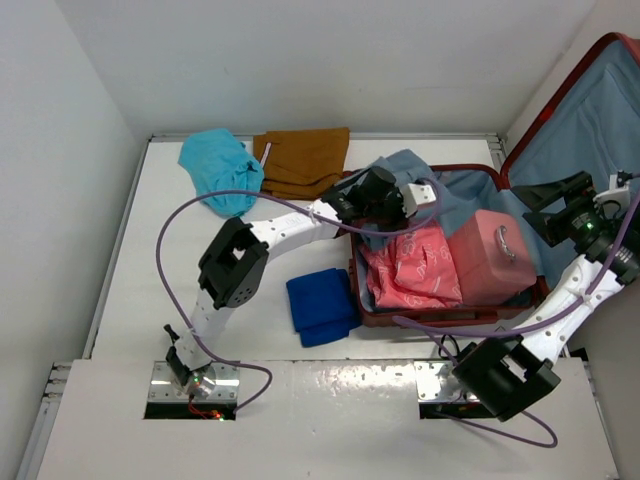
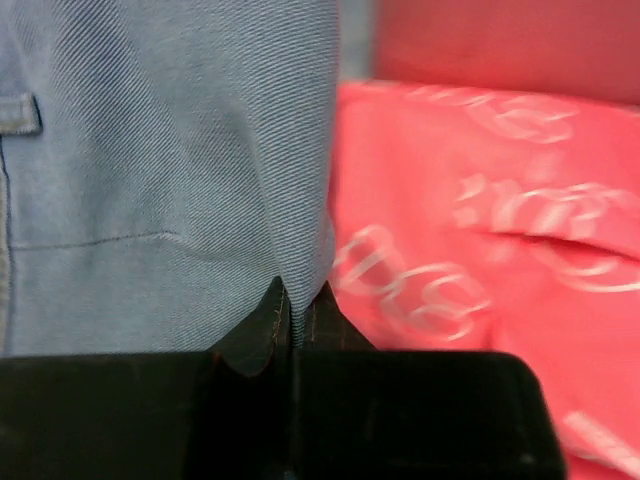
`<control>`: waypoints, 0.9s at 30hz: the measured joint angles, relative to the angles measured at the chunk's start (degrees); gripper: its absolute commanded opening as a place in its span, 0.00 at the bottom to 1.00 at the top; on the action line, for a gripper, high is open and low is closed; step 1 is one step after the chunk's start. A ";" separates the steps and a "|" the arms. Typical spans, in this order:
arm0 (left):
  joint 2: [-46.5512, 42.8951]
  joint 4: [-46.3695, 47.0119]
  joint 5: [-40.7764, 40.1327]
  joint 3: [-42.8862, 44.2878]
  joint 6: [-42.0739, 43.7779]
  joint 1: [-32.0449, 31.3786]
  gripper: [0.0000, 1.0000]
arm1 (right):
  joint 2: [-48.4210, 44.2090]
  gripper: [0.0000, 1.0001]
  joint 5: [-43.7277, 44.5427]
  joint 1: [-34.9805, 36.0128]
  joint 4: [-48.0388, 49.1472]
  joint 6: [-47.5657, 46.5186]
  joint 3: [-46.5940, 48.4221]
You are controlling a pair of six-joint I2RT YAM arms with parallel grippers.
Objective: Pack the luggage
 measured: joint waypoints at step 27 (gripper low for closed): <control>-19.56 4.28 17.62 -14.82 -2.95 7.98 1.00 | 1.22 0.90 -4.20 6.38 -1.75 -8.26 1.77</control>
